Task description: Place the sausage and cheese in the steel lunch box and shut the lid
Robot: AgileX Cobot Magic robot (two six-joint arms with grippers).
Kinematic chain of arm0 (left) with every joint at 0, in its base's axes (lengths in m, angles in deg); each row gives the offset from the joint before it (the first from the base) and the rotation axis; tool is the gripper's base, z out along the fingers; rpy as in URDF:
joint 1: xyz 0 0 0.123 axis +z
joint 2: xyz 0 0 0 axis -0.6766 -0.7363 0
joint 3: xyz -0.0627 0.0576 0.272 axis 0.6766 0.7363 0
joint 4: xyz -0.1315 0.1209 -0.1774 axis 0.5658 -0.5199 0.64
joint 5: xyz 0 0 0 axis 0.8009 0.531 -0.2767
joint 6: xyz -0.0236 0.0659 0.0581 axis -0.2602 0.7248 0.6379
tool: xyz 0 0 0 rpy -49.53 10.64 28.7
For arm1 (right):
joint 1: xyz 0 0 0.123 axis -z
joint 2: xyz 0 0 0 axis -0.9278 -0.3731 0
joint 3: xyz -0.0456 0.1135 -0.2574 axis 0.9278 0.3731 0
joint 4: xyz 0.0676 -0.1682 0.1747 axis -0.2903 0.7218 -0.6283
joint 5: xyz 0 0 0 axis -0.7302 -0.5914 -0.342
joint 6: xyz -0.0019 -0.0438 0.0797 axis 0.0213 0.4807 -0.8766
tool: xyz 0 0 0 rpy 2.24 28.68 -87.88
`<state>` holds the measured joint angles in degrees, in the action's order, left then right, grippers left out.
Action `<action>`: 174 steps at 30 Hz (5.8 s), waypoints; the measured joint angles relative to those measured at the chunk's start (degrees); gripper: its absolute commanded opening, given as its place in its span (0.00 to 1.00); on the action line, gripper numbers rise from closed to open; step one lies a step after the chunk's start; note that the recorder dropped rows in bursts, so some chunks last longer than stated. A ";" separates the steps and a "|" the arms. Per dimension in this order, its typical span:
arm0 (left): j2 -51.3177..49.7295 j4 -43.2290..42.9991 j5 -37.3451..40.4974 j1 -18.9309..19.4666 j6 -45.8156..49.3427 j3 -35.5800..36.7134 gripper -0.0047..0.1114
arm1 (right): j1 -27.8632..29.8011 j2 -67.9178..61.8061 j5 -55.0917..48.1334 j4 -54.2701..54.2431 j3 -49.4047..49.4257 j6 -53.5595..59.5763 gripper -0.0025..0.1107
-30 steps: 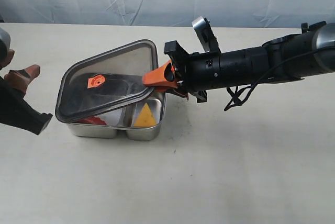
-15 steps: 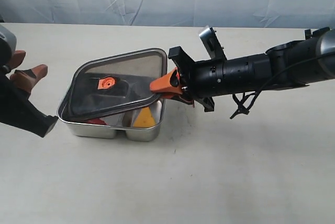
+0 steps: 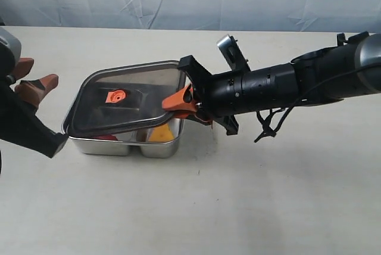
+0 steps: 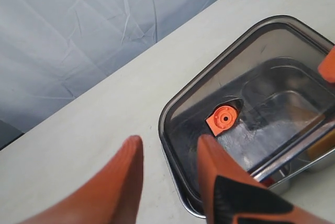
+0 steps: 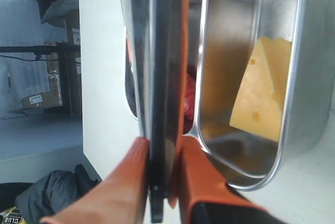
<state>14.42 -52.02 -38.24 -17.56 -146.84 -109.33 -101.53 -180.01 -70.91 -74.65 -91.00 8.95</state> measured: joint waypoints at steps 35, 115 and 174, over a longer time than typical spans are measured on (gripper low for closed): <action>0.00 0.00 -2.62 0.00 0.00 0.00 0.33 | -0.80 0.00 5.95 17.24 0.12 -19.08 0.47; 0.09 -2.48 0.79 1.28 0.45 0.00 0.04 | -1.17 -6.88 15.02 59.73 -18.79 -38.86 0.02; -34.44 -26.14 -23.59 28.73 -14.72 -5.65 0.04 | -14.18 0.80 10.65 80.72 -22.57 -46.19 0.02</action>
<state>-20.02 -78.16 -61.83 11.17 -161.56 -114.99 -115.70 -179.21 -60.26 6.06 -113.57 -37.24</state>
